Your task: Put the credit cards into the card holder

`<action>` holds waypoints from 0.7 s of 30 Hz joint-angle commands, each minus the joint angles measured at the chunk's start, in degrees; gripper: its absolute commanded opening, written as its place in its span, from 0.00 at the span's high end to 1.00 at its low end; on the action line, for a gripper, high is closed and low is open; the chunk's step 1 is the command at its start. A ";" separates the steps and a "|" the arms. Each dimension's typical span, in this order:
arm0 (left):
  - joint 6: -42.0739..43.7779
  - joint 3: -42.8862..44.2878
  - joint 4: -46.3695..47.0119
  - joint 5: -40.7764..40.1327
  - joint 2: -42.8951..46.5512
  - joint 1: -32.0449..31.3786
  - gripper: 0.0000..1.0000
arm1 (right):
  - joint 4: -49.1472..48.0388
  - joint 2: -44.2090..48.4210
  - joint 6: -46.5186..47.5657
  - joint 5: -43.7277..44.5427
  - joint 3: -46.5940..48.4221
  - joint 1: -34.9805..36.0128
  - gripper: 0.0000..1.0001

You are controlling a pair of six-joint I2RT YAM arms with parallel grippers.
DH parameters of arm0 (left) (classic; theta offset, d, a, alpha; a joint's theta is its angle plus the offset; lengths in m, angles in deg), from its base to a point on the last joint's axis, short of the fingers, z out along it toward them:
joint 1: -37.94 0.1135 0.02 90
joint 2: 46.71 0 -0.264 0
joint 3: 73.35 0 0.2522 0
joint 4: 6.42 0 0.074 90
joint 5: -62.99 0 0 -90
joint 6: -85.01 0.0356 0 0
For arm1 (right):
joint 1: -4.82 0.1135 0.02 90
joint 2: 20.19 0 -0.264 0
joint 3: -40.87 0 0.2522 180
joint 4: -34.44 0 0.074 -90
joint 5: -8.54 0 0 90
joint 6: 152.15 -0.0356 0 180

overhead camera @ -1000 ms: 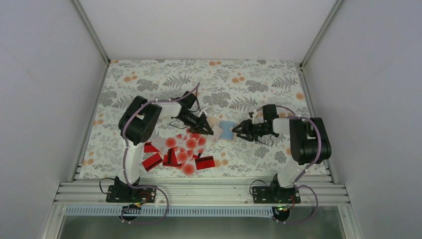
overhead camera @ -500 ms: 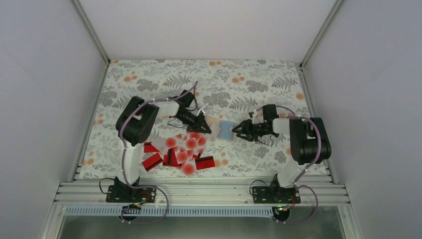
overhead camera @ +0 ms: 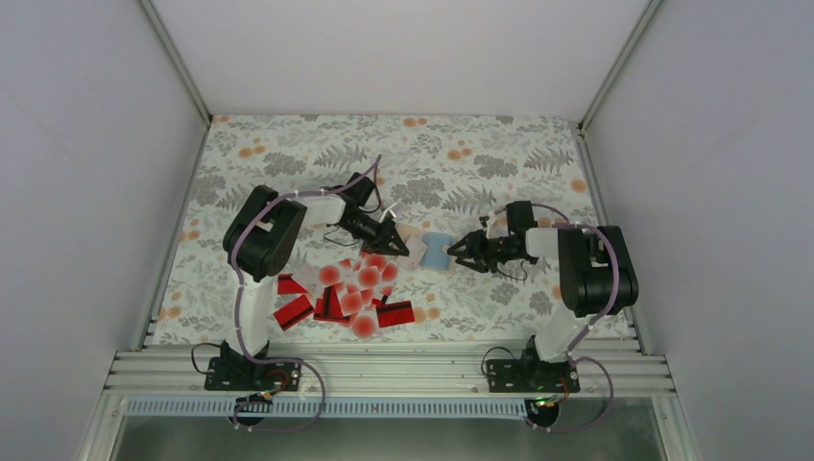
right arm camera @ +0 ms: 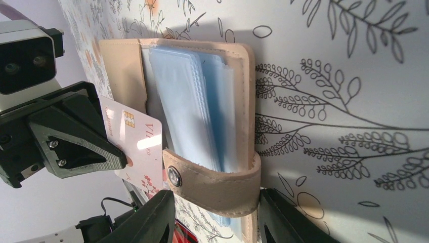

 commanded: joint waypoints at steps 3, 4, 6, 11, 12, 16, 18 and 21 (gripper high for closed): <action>-0.05 0.76 0.79 0.99 -1.01 -0.26 0.98 | 3.28 -3.36 0.65 8.57 -1.30 0.07 0.57; -0.06 0.75 0.78 0.90 -1.14 -0.30 0.98 | 3.31 -3.32 0.63 8.61 -1.39 0.07 0.57; -0.07 0.66 0.82 0.61 -1.17 -0.28 0.98 | 3.26 -3.30 0.56 8.62 -1.32 0.01 0.57; 0.35 0.82 0.39 0.25 -1.39 -0.25 0.98 | 3.19 -3.30 0.43 8.62 -1.35 0.01 0.57; 0.45 0.83 0.42 0.23 -1.49 -0.25 0.98 | 3.16 -3.34 0.39 8.57 -1.35 0.00 0.57; 0.62 0.88 0.37 0.13 -1.76 -0.38 0.98 | 3.17 -3.30 0.30 8.53 -1.35 0.06 0.57; 0.72 0.92 0.34 0.09 -1.89 -0.34 0.98 | 3.17 -3.36 0.30 8.45 -1.39 0.00 0.57; 0.94 0.99 0.29 0.39 -2.10 -0.55 0.97 | 3.17 -3.34 0.11 8.53 -1.35 0.06 0.57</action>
